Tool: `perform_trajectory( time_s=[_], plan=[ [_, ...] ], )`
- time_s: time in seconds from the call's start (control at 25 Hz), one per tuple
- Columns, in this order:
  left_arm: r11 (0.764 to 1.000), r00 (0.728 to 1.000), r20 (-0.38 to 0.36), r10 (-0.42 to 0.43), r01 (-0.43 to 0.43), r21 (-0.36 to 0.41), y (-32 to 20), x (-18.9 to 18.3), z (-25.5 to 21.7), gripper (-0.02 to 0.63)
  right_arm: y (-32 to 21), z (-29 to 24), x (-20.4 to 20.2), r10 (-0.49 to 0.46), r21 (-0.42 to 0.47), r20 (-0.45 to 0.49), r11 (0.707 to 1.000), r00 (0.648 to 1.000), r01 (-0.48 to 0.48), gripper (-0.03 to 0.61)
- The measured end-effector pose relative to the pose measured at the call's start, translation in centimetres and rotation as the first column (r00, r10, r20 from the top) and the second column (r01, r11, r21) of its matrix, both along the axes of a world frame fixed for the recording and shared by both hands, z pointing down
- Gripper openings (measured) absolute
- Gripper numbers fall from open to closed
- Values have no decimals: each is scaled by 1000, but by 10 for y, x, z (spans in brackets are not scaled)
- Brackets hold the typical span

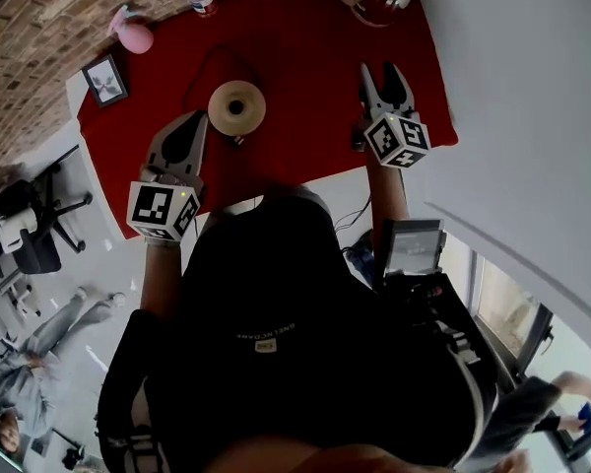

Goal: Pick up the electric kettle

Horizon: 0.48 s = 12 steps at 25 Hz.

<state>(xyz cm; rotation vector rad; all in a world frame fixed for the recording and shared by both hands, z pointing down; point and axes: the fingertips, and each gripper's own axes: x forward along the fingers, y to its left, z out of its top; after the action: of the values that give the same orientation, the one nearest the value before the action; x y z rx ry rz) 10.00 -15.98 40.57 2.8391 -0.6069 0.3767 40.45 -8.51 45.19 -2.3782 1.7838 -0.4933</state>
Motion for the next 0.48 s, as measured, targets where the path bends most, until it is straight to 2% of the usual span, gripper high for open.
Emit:
perform_trajectory(
  time_s=[0.24, 0.48],
  plan=[
    [995, 994, 45, -95, 96, -12, -2, -2, 7, 6, -46, 27, 28, -48, -19, 69, 999, 996, 50, 286],
    [979, 976, 96, -196, 200, -30, 2, -7, 16, 6, -88, 58, 51, -86, -48, 133, 994, 987, 93, 309]
  ],
)
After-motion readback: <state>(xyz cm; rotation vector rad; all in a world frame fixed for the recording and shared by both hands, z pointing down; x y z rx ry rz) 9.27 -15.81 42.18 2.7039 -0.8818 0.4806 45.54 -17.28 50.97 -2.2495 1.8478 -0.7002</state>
